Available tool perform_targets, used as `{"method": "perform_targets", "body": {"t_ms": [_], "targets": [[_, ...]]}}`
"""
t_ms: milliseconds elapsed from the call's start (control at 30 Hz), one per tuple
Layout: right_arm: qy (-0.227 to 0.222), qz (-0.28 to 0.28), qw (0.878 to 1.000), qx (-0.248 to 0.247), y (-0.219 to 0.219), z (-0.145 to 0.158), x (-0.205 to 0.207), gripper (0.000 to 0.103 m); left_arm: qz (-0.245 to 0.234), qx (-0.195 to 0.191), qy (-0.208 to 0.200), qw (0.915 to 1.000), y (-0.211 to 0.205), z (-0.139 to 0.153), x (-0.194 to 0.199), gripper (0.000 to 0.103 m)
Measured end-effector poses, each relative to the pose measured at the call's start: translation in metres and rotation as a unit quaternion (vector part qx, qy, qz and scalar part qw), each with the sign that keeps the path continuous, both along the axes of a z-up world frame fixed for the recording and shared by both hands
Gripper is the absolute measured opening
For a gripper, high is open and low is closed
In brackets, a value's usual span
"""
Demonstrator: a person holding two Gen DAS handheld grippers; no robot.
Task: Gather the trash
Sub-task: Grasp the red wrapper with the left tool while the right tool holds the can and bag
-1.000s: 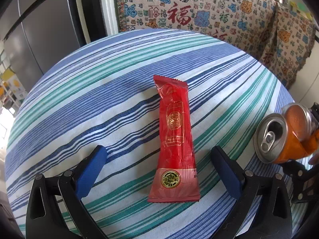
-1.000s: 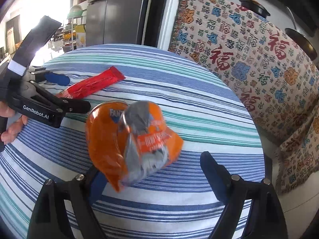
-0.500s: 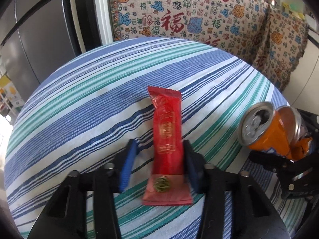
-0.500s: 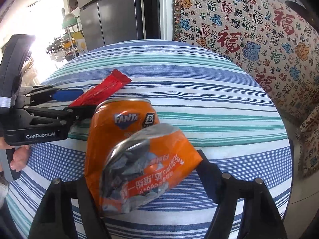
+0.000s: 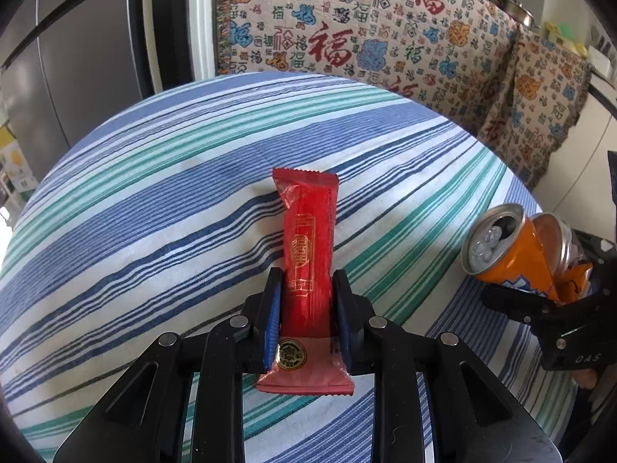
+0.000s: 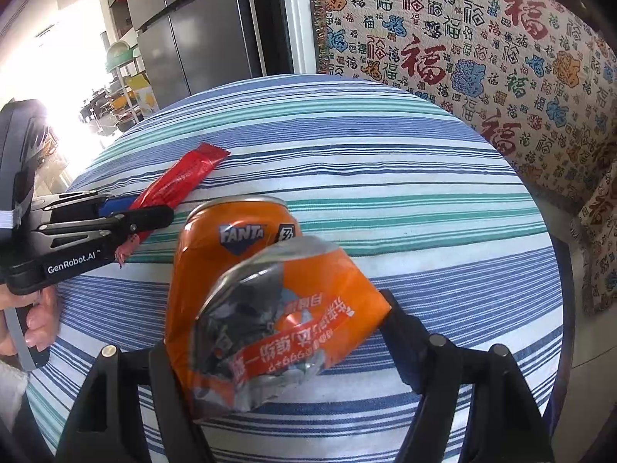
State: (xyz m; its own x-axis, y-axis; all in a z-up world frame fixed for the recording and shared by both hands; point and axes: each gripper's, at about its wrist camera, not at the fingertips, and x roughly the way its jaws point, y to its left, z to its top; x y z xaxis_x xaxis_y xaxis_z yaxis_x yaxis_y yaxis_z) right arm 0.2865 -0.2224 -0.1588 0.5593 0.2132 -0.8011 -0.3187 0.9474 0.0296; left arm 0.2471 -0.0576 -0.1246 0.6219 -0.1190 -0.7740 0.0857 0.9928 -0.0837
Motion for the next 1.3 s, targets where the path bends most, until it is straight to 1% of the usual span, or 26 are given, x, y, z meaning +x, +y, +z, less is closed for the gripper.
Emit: {"method": "perform_targets", "body": {"t_ms": [167,367,533,633,800,967,1000,1100,1200,1233,1300], "targets": [[-0.005,-0.003,1.000,0.000,-0.004,0.000,-0.008,0.075,0.015,-0.004,-0.003,0.9999,-0.002,0.000,-0.003,0.024],[-0.020,0.001,0.999,-0.033,-0.006,-0.004,-0.017,0.075,0.014,0.008,-0.002,0.9999,-0.007,-0.001,-0.005,0.024],[-0.018,-0.019,1.000,-0.010,-0.018,0.002,-0.018,0.075,0.022,-0.003,-0.007,0.9997,-0.006,0.001,-0.008,0.024],[-0.029,-0.027,0.999,-0.008,-0.026,0.009,-0.021,0.075,0.018,0.000,-0.017,0.9997,-0.010,0.003,-0.011,0.024],[-0.040,-0.045,0.998,-0.004,-0.046,0.020,-0.029,0.075,-0.010,0.011,-0.028,0.9995,-0.031,0.007,-0.017,0.024],[-0.048,-0.066,0.997,-0.001,-0.074,0.030,-0.040,0.075,-0.051,0.031,-0.048,0.9971,-0.066,0.020,-0.025,0.024],[-0.048,-0.066,0.997,-0.001,-0.074,0.030,-0.040,0.075,-0.059,0.035,-0.052,0.9963,-0.075,0.023,-0.026,0.024],[-0.054,-0.091,0.994,0.002,-0.105,0.039,-0.051,0.075,-0.081,0.039,-0.061,0.9941,-0.099,0.032,-0.029,0.024],[-0.058,-0.112,0.992,0.005,-0.127,0.044,-0.060,0.075,-0.101,0.036,-0.065,0.9921,-0.125,0.039,-0.030,0.024],[-0.058,-0.112,0.992,0.005,-0.127,0.044,-0.060,0.075,-0.108,0.036,-0.067,0.9913,-0.134,0.041,-0.030,0.024],[-0.063,-0.134,0.989,0.009,-0.149,0.051,-0.068,0.075,-0.123,0.036,-0.071,0.9892,-0.152,0.046,-0.030,0.024]]}}
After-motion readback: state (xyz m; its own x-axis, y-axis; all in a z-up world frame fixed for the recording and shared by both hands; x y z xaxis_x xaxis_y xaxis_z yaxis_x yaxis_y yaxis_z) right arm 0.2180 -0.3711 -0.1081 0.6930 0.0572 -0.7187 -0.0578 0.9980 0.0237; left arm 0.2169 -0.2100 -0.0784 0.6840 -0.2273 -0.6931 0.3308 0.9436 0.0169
